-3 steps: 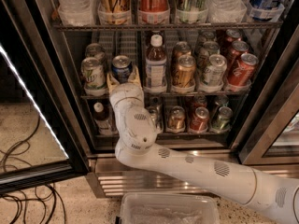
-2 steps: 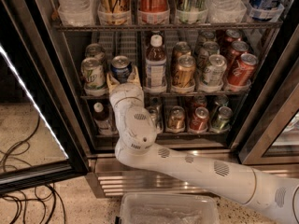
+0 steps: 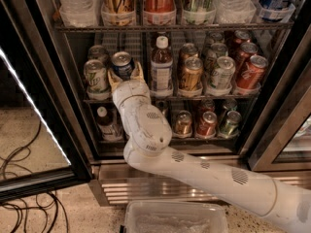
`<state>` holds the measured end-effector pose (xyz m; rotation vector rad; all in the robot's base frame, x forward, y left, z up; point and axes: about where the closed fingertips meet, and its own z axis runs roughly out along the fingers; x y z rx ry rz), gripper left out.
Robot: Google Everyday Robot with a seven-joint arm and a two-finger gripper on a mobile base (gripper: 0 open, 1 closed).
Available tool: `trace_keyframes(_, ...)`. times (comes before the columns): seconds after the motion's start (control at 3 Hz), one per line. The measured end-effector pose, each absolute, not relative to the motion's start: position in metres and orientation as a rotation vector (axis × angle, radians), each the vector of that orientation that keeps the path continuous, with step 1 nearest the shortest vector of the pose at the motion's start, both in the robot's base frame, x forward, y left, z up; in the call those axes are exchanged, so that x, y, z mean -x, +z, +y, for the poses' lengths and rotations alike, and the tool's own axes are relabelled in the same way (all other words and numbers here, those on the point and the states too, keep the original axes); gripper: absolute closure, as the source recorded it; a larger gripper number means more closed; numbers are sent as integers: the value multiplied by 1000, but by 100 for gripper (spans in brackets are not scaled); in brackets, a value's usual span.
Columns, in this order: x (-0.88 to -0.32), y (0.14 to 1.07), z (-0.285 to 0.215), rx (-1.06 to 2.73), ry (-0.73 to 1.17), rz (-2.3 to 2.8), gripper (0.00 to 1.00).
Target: Pick pepsi can from middle shelf of fridge
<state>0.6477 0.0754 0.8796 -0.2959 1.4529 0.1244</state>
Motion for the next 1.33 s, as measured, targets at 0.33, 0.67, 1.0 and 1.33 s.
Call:
trace_keyframes(0.33,-635,900,82,335,180,1414,100)
trace_keyframes(0.67,-617,916,79,379,266,1392,100)
trace_keyframes(1.0,-597,924,77,446,363,1397,100)
trace_keyframes(1.33,-568,920,82,497,506,1408,100)
